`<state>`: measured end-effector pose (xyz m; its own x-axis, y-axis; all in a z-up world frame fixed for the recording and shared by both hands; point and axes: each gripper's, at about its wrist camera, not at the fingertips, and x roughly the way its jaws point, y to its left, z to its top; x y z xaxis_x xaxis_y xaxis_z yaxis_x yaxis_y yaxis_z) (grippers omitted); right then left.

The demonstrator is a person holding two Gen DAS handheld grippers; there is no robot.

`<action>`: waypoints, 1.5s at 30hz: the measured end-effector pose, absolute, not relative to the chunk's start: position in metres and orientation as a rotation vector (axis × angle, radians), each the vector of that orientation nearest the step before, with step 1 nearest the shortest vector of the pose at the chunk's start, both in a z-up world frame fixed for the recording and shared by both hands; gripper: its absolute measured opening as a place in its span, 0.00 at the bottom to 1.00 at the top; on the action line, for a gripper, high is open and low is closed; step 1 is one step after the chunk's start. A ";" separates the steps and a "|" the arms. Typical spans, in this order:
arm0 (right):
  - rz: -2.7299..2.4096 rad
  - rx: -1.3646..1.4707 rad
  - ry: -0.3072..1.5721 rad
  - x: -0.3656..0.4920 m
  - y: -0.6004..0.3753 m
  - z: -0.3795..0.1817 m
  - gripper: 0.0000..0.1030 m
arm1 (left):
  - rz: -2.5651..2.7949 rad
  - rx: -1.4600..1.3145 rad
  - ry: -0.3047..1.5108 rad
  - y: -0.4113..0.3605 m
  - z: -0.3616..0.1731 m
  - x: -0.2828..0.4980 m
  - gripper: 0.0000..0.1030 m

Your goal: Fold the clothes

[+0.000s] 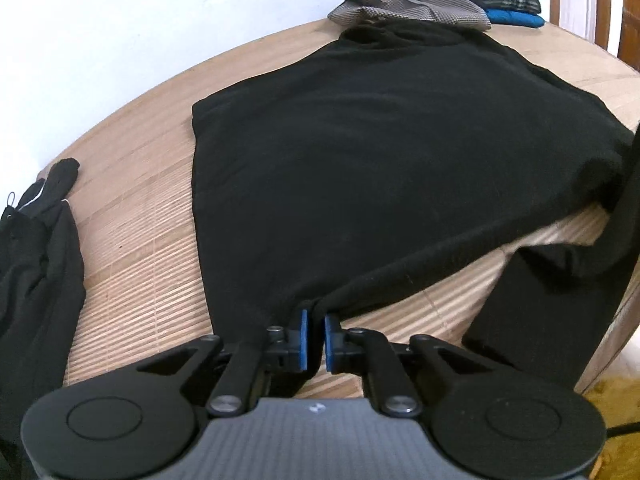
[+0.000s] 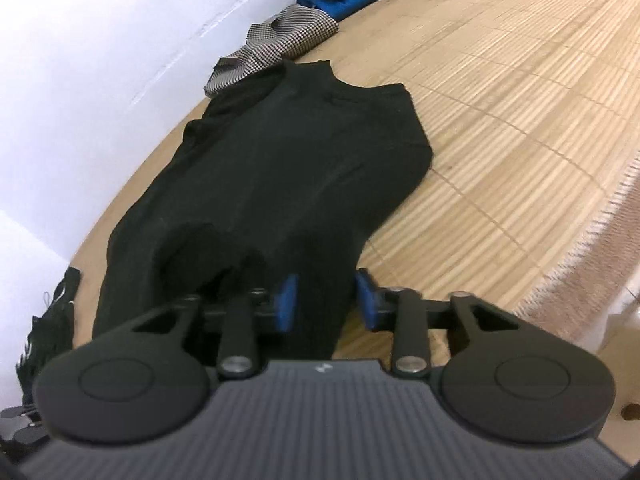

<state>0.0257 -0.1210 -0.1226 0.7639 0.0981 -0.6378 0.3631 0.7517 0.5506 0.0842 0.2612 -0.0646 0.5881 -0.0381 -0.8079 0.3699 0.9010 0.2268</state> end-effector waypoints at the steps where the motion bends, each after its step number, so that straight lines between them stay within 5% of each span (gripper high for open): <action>1: -0.158 0.747 0.704 0.029 -0.123 -0.123 0.08 | -0.242 0.386 0.914 0.261 -0.059 0.085 0.08; 15: -0.001 0.841 0.505 0.079 -0.138 -0.056 0.08 | -0.111 0.175 0.892 0.266 -0.006 0.167 0.08; 22: 0.022 0.752 0.556 0.167 -0.148 -0.058 0.08 | -0.025 0.223 0.933 0.242 -0.035 0.249 0.09; 32: -0.080 0.713 0.730 0.256 -0.148 -0.109 0.10 | 0.068 0.384 0.976 0.208 -0.081 0.310 0.23; 35: -0.064 0.700 0.745 0.258 -0.153 -0.103 0.14 | 0.074 0.376 0.970 0.213 -0.075 0.304 0.30; 40: -0.086 0.652 0.688 0.235 -0.158 -0.081 0.39 | 0.091 0.342 0.917 0.236 -0.052 0.286 0.46; 45: -0.026 0.524 0.652 0.215 -0.140 -0.069 0.41 | 0.141 0.376 0.945 0.253 -0.060 0.292 0.46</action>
<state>0.2146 -0.1400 -0.0694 0.7992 0.1383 -0.5850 0.1841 0.8701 0.4572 0.2917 0.2526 -0.0604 0.5824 0.2803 -0.7630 0.0452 0.9260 0.3747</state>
